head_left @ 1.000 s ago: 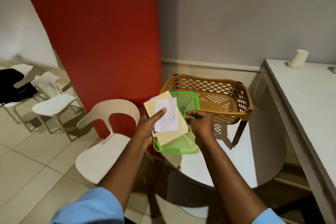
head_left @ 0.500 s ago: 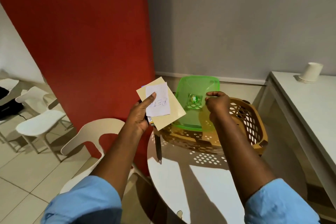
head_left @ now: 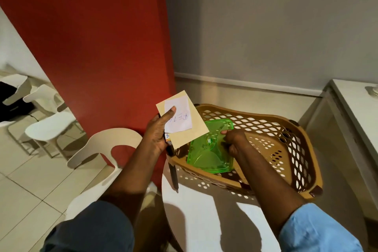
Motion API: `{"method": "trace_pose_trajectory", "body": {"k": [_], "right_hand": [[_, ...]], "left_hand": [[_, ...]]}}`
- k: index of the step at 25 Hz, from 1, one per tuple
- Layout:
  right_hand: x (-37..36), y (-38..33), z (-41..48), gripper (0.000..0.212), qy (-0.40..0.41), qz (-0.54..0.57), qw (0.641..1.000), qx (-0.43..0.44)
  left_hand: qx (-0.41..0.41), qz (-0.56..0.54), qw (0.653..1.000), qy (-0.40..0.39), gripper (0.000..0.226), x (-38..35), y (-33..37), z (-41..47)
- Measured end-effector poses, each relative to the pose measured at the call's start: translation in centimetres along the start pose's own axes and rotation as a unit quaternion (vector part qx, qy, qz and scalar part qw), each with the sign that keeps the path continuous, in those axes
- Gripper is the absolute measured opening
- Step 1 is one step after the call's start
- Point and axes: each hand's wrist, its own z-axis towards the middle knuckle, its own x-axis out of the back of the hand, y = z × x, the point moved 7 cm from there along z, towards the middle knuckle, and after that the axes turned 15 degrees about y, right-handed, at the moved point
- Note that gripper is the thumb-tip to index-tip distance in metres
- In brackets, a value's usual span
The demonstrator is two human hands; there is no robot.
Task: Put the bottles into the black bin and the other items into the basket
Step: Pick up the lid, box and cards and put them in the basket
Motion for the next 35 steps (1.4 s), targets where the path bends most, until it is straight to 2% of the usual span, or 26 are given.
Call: {"method": "trace_pose_trajectory", "body": {"k": [4, 8, 10, 12, 15, 16, 17, 18, 20, 22, 24, 25, 26, 27, 29, 31, 35], "right_hand": [[-0.2, 1.1, -0.9, 0.035, -0.033, 0.049, 0.994, -0.097], [-0.9, 1.8, -0.9, 0.036, -0.03, 0.042, 0.995, -0.082], [-1.1, 2.8, 0.1, 0.034, -0.028, -0.014, 0.998, -0.049], [-1.5, 3.6, 0.4, 0.039, -0.057, -0.145, 0.988, -0.014], [-2.3, 3.6, 0.1, 0.048, -0.078, -0.347, 0.932, 0.074], [-2.7, 3.2, -0.3, 0.045, -0.088, -0.434, 0.888, 0.124], [-2.7, 2.6, -1.1, 0.041, -0.076, -0.47, 0.865, 0.158], [-3.1, 2.2, -1.2, 0.039, -0.092, -0.528, 0.819, 0.206], [-3.3, 2.1, -1.0, 0.035, -0.12, -0.546, 0.796, 0.232], [-2.3, 1.0, -1.0, 0.024, -0.104, -0.512, 0.817, 0.245], [-0.8, -1.1, -0.9, 0.02, -0.033, -0.364, 0.899, 0.242], [-0.3, -2.1, -1.3, 0.021, -0.028, -0.243, 0.946, 0.211], [-0.2, -3.1, -1.7, 0.025, -0.052, -0.14, 0.973, 0.174], [-0.2, -3.5, -2.4, 0.03, -0.1, -0.069, 0.985, 0.122], [-0.7, -3.7, -4.0, 0.038, -0.207, -0.013, 0.978, 0.018], [-0.9, -3.8, -5.0, 0.032, -0.271, -0.001, 0.962, -0.021], [-0.6, -2.8, -4.8, 0.03, -0.274, -0.025, 0.961, -0.02]], "left_hand": [[-0.001, -0.006, 1.0, -0.002, 0.039, -0.2, -0.8, 0.6], [-0.006, -0.002, 1.0, -0.003, 0.024, -0.6, -0.7, 0.6], [-0.01, -0.001, 1.0, -0.012, 0.025, -0.8, -0.4, 0.4], [-0.015, 0.002, 1.0, -0.02, 0.026, -0.9, -0.1, 0.2], [-0.019, -0.014, 0.999, -0.032, 0.022, -1.3, 0.4, -0.1], [-0.02, -0.016, 0.999, -0.033, 0.021, -1.4, 0.4, -0.1], [-0.017, -0.015, 0.999, -0.033, 0.021, -1.5, 0.3, -0.2], [-0.012, -0.014, 0.999, -0.032, 0.021, -1.6, 0.1, -0.2], [-0.002, -0.01, 0.999, -0.03, 0.022, -1.8, -0.2, -0.3], [-0.001, -0.008, 0.999, -0.032, 0.022, -2.1, -0.6, -0.3], [-0.002, -0.011, 0.999, -0.034, 0.025, -2.5, -0.9, -0.3], [-0.002, -0.012, 0.999, -0.034, 0.026, -2.7, -1.1, -0.2], [-0.002, -0.01, 0.999, -0.035, 0.028, -2.9, -1.4, -0.2], [-0.002, -0.005, 0.999, -0.035, 0.031, -3.1, -1.8, -0.2], [-0.002, 0.003, 0.999, -0.041, 0.036, -3.8, -2.7, -0.3], [-0.003, 0.008, 0.999, -0.043, 0.037, -4.3, -3.4, -0.6], [-0.026, 0.095, 0.995, -0.01, 0.033, -3.9, -4.1, -0.2]]}}
